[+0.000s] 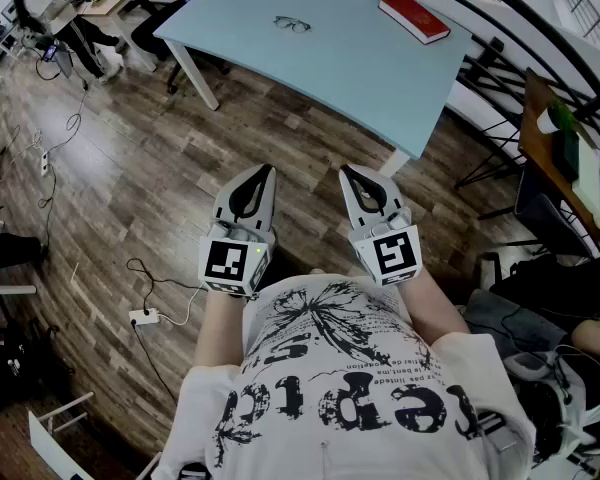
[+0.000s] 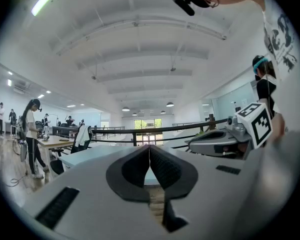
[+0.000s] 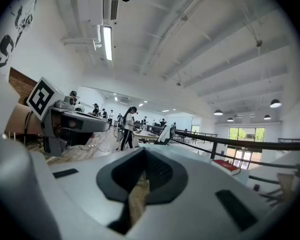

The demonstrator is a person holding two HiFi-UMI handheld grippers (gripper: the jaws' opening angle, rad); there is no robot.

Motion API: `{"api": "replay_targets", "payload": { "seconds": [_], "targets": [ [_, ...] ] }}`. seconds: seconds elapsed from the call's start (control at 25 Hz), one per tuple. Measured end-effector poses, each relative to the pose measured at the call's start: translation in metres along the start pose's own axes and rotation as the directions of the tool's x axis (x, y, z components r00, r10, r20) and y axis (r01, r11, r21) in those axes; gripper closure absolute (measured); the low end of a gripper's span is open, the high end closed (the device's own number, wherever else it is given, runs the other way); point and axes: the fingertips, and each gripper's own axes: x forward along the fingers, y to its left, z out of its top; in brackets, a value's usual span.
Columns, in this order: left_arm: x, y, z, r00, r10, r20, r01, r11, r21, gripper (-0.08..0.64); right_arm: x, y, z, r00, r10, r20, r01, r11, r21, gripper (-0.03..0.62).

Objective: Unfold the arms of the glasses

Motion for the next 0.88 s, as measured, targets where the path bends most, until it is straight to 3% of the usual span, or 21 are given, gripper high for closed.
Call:
{"api": "replay_targets", "payload": {
  "seconds": [0.56, 0.88],
  "targets": [
    [0.009, 0.017, -0.013, 1.000, -0.025, -0.011, 0.025, 0.999, -0.022, 0.540, 0.019, 0.000, -0.018, 0.999, -0.024, -0.041, 0.025, 0.999, 0.032, 0.583],
    [0.038, 0.080, -0.024, 0.999, -0.044, -0.022, 0.043, 0.998, -0.054, 0.540, 0.087, -0.001, -0.017, 0.997, -0.060, -0.042, 0.062, 0.997, 0.040, 0.582]
  ]
}}
